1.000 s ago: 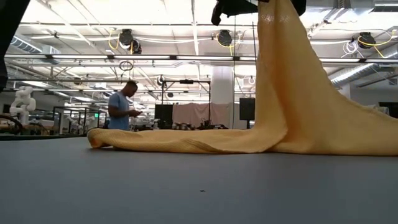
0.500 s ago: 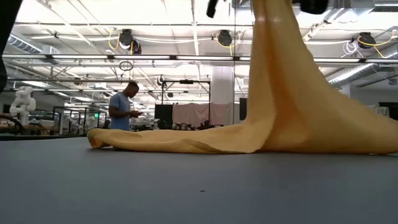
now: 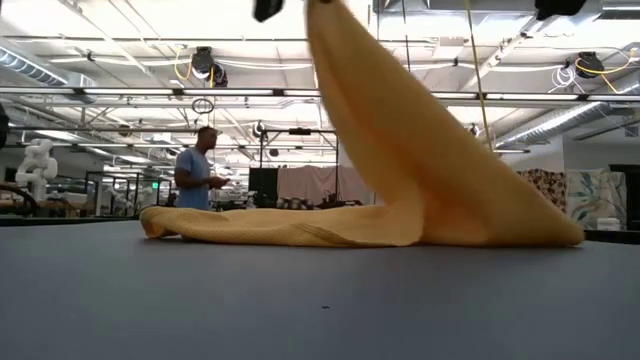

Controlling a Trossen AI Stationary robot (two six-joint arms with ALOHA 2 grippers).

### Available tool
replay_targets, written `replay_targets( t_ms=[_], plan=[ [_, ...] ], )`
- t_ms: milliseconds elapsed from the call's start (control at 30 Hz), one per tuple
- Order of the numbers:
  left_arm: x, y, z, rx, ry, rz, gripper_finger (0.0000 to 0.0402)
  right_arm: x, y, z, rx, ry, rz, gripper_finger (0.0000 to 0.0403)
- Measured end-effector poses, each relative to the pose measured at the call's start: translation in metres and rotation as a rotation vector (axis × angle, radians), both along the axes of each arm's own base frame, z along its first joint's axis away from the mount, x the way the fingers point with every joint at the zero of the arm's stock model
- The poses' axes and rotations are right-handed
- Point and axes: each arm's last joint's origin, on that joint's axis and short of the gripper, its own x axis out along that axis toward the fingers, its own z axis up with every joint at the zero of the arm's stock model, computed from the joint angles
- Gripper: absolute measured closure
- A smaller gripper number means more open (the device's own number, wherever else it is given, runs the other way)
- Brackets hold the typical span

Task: Roll towel
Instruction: Roll the yellow towel

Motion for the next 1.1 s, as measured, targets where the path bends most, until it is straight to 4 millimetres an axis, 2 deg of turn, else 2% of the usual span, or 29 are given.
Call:
replay_targets(
  t_ms=[100,167,333,433,567,733,900,1100],
  plan=[
    [-0.015,-0.003,0.001,-0.007,0.072,0.025,0.0397,0.001,0.0,-0.019,0.007,0.032,0.017,0.0188],
    [-0.016,-0.005,0.0,-0.007,0.083,0.018,0.0397,0.008,-0.001,-0.035,0.03,0.03,0.03,0.0186],
    [-0.014,-0.017,-0.001,-0.034,0.086,-0.037,0.0397,0.04,-0.009,-0.083,0.115,-0.053,-0.047,0.0184],
    [-0.013,-0.025,-0.008,-0.071,0.113,-0.031,0.0397,0.058,-0.02,-0.113,0.209,-0.06,-0.164,0.0187],
    [-0.013,-0.034,-0.014,-0.132,0.131,0.025,0.0397,0.074,-0.039,-0.16,0.364,0.047,-0.264,0.0184],
    [-0.014,-0.049,-0.015,-0.125,0.132,0.009,0.0397,0.084,-0.064,-0.205,0.44,0.152,-0.363,0.0174],
    [-0.014,-0.059,-0.016,-0.116,0.128,0.051,0.0398,0.081,-0.094,-0.224,0.486,0.209,-0.535,0.0163],
    [-0.013,-0.065,-0.018,-0.091,0.131,0.056,0.0398,0.084,-0.113,-0.249,0.502,0.284,-0.517,0.0172]
  ],
)
